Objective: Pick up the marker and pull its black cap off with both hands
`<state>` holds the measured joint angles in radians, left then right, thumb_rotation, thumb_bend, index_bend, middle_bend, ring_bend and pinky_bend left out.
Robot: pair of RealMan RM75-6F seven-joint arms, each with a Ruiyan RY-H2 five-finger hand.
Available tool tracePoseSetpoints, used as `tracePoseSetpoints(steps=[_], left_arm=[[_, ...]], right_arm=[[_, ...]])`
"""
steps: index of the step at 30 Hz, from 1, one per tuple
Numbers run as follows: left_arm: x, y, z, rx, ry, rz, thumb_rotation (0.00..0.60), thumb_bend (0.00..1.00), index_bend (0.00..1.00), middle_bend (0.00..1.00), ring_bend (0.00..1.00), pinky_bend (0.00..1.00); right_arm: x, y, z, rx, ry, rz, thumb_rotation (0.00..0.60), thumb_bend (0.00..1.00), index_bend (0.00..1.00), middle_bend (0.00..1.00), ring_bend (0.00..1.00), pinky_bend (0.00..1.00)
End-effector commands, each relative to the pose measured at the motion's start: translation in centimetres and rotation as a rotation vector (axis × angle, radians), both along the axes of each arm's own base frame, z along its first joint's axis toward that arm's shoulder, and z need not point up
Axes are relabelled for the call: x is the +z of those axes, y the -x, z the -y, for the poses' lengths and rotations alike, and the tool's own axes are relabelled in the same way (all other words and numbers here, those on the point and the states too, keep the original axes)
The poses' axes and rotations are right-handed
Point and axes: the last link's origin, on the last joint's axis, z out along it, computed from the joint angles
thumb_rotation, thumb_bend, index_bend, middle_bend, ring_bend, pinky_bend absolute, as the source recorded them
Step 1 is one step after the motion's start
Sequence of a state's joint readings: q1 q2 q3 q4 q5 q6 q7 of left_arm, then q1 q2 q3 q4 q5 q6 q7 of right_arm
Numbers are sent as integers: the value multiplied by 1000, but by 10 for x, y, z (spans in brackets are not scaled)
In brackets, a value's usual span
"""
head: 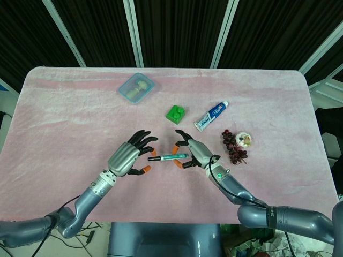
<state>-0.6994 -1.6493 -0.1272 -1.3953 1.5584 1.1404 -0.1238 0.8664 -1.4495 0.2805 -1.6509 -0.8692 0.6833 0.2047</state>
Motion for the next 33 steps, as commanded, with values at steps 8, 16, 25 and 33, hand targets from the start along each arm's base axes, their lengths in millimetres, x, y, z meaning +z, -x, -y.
tracePoseSetpoints(steps=[8, 16, 25, 33], left_arm=[[0, 0, -2, -6, 4, 35, 600, 322, 441, 182, 0, 44], [0, -1, -3, -16, -13, 41, 600, 337, 450, 187, 0, 50], [0, 0, -4, -19, -24, 44, 600, 340, 450, 189, 0, 50], [0, -1, -5, -25, -34, 41, 600, 352, 469, 196, 0, 50]], right_arm=[[1, 2, -2, -7, -2, 30, 600, 461, 827, 0, 0, 152], [1, 2, -3, -12, -14, 50, 600, 468, 830, 0, 0, 152], [3, 2, -4, -23, -29, 72, 600, 470, 833, 0, 0, 152], [4, 4, -4, -31, -40, 77, 600, 475, 843, 0, 0, 152]])
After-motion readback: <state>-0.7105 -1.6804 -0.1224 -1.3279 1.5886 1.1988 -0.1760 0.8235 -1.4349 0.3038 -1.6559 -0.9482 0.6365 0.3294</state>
